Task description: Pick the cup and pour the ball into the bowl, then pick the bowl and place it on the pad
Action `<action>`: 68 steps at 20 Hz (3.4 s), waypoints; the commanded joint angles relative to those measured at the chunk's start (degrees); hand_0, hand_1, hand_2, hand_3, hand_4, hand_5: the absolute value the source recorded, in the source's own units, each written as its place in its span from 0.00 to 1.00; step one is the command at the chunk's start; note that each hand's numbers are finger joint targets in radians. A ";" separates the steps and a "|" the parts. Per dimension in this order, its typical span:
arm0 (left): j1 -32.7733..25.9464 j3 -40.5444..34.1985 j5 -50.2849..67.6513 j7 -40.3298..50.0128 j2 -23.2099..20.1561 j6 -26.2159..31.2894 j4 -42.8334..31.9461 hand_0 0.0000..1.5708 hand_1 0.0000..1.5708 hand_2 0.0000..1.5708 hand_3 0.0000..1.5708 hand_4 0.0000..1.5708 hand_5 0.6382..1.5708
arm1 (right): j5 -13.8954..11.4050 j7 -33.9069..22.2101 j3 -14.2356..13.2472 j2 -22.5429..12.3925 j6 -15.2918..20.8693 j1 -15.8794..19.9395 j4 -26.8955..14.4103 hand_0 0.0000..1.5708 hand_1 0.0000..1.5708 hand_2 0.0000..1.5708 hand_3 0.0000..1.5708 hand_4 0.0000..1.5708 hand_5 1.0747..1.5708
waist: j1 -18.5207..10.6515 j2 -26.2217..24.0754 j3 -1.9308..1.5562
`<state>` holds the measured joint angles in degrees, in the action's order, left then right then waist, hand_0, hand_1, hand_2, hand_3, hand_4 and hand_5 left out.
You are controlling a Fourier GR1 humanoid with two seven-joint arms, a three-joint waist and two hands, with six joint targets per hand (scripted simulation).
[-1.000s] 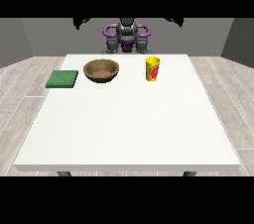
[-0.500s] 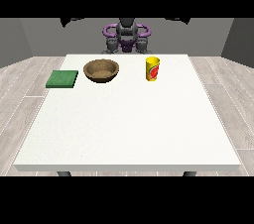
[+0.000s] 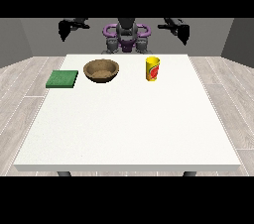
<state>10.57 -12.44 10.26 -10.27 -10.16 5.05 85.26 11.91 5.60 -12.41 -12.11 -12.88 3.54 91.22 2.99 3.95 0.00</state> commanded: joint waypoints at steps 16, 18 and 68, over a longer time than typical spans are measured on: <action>10.98 -0.86 -7.37 -30.64 5.17 -6.75 -32.74 0.00 0.00 0.00 0.00 0.00 0.94 | -3.03 11.82 -0.51 0.62 -2.64 3.50 -7.76 0.00 0.00 0.00 0.00 0.00 1.00 | 3.40 10.33 0.01; 11.27 -0.35 -8.07 -35.21 6.85 -7.70 -36.25 0.00 0.00 0.00 0.00 0.00 0.94 | 0.72 11.46 -3.47 -3.15 -6.95 5.04 -10.33 0.00 0.00 0.00 0.00 0.00 1.00 | 3.90 10.83 0.01; 39.72 28.35 -62.12 19.24 -2.14 -36.16 -50.19 0.97 0.97 1.00 1.00 1.00 0.61 | 0.59 10.19 -6.63 -9.24 -12.61 6.83 -28.77 0.00 0.00 0.00 0.00 0.00 1.00 | 4.42 -6.40 -0.15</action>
<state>45.85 10.88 -43.83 0.02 -14.71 -30.35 36.21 12.85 15.38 -19.31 -20.68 -24.29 9.99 64.25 6.50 -1.12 -0.09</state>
